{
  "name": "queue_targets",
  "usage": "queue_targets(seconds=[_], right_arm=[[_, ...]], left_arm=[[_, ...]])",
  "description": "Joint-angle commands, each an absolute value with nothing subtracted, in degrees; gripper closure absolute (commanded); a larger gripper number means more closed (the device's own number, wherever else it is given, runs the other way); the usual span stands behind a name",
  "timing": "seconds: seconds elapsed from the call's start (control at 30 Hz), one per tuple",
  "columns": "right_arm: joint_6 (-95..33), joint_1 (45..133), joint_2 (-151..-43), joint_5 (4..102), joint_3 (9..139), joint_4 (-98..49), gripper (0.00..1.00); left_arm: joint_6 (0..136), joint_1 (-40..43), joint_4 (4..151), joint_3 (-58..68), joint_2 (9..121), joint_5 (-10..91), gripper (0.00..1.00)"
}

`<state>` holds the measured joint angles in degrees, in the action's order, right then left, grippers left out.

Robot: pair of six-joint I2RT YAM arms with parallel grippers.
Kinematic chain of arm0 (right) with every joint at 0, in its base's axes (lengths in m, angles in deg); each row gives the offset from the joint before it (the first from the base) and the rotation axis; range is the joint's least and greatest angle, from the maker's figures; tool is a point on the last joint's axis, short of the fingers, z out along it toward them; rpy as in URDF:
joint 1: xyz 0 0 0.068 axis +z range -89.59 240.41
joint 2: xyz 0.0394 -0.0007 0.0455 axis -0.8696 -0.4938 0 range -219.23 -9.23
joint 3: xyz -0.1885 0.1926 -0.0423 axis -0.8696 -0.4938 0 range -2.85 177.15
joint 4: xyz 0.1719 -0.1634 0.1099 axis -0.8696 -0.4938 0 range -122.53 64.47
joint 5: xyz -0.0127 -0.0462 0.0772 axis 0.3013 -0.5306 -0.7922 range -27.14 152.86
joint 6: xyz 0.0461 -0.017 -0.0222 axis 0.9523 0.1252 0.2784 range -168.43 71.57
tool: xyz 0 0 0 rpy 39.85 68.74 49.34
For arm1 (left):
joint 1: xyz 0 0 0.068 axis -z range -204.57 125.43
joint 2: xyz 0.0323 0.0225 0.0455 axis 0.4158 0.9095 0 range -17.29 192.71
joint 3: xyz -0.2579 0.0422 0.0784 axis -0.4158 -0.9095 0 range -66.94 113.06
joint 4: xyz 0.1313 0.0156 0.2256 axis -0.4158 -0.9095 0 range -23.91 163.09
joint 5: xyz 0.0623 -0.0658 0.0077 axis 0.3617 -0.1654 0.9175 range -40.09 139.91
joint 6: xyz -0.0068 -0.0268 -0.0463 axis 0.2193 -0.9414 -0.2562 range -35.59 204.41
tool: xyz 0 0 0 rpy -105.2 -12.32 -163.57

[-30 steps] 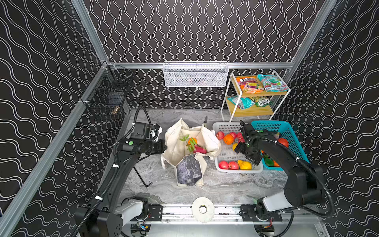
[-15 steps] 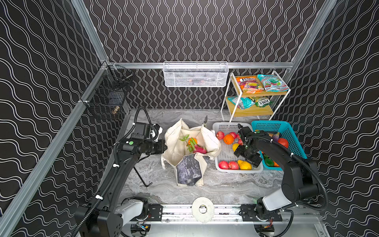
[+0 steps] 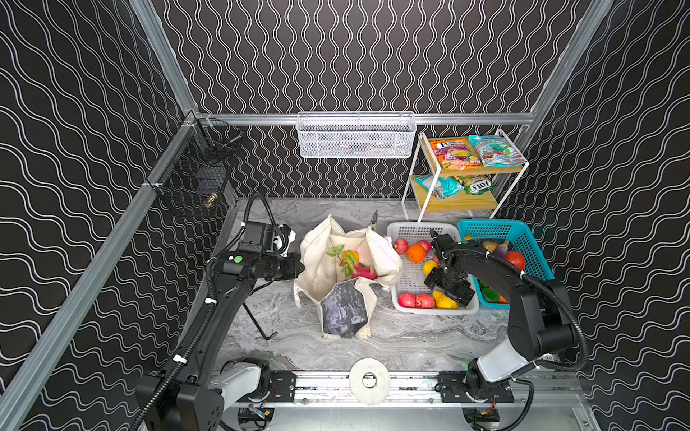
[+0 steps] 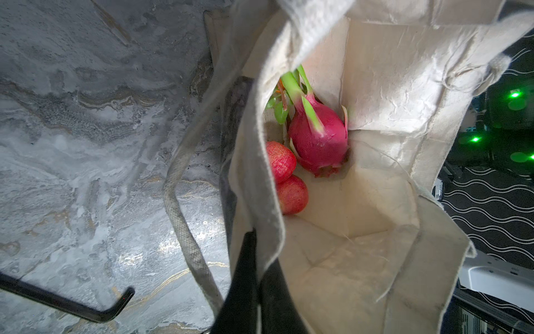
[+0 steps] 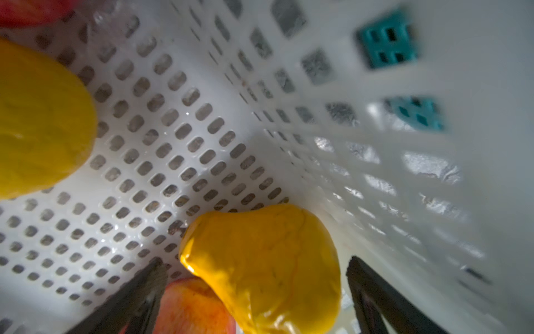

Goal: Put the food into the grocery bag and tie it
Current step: 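Lower the right gripper into the white basket toward the yellow pear, then close the right gripper on the yellow pear and lift it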

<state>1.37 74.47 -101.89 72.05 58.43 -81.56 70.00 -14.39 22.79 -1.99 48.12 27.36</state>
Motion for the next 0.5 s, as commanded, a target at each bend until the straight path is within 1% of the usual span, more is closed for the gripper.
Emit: queue_targets(seconds=[0.0,0.13,0.47], right_arm=[[1.31,74.38,-101.76,70.09,58.01,-79.45,0.01],[1.41,74.38,-101.37,68.58,58.61,-77.26,0.01],[2.39,74.18,-101.07,69.35,59.51,-75.03,0.01]], left_arm=[[71.86,-14.38,21.68,-0.96,47.86,28.28,1.0],[71.76,-14.38,21.66,-0.75,47.93,28.29,1.0],[71.84,-14.39,21.85,-0.85,48.07,28.37,1.0]])
